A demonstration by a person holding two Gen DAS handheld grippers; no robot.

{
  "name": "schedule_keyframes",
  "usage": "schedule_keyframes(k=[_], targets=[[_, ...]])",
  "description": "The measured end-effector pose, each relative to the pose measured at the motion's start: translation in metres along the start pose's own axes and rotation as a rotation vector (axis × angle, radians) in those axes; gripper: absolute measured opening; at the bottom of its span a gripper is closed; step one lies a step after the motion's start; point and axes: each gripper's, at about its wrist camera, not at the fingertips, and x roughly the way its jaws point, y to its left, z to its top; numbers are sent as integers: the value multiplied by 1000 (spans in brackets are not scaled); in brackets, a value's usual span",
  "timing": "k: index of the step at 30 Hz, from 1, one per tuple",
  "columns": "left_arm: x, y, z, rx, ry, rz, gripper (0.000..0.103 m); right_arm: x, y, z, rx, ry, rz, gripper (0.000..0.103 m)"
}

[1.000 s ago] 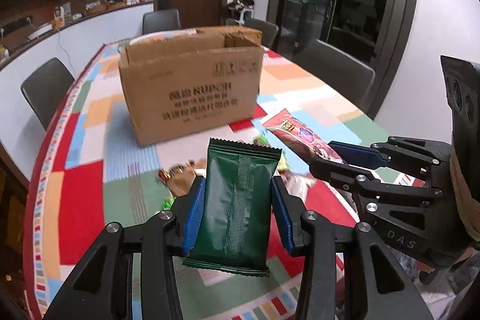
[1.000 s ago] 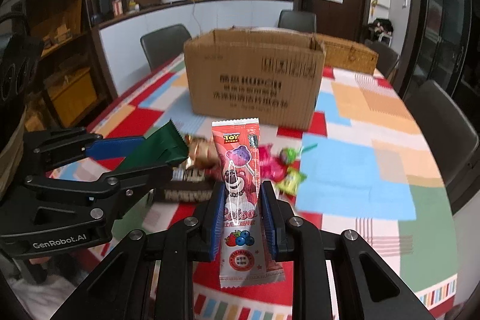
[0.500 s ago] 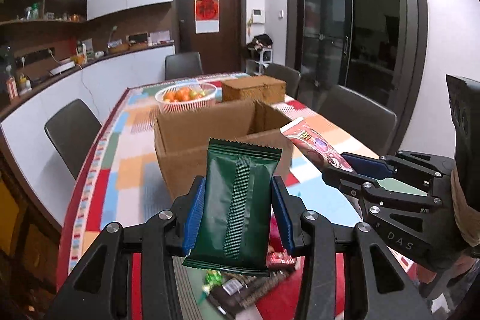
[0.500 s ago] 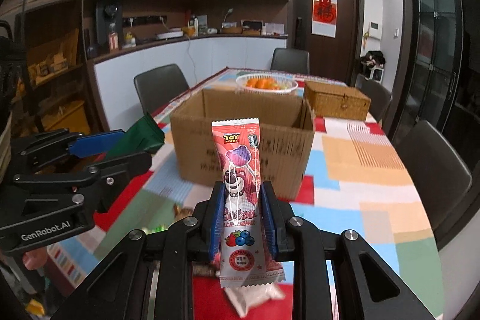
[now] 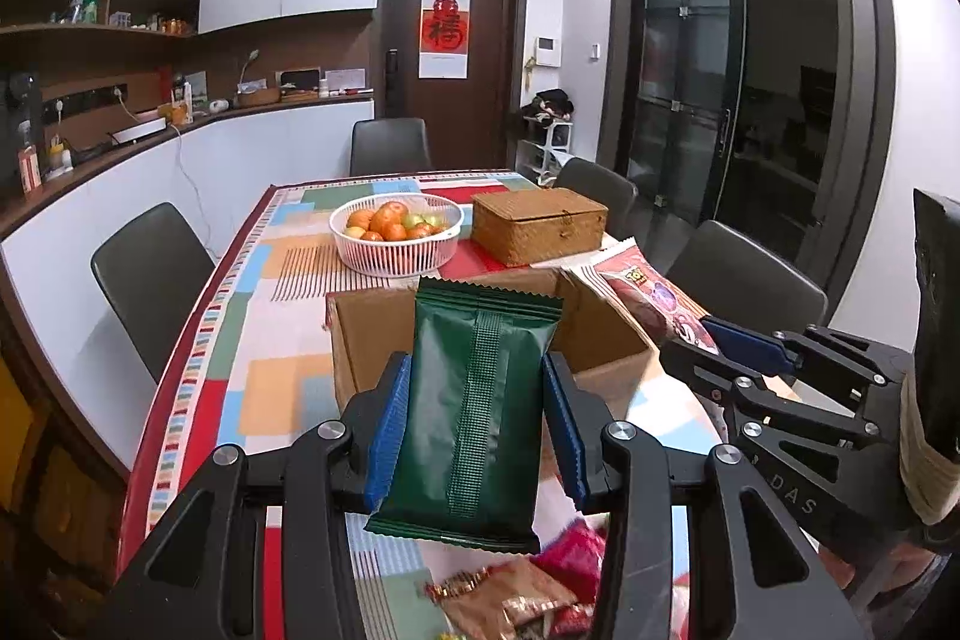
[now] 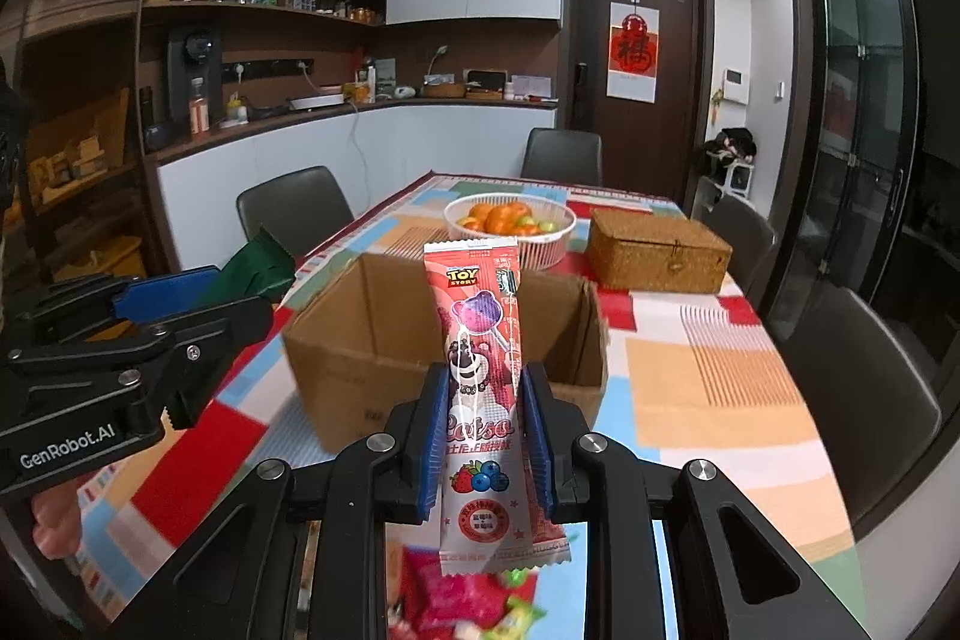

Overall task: Organize snacks
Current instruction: 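Carry both packets over the cardboard box and open both grippers to drop them, then move both open grippers back toward the snack pile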

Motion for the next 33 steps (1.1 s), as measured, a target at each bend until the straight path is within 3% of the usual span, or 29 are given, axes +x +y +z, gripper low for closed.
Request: schedule_keyframes(k=[10,25,27,29,33], targets=[[56,24,28,-14,48,13,43,50,-12,30,19,22,-2,25],[121,34,39,-30,147,40,44,117,-32,34,81,144,36,25],[123,35,39,-29,139,75,60,122,-34,35,88,145,32,32],[119,33,38,-21,124,99,65,123,-36,35,99,147,18,51],[103,27,32,-12,112,92,68,113,-36,36,87,119,-12,52]])
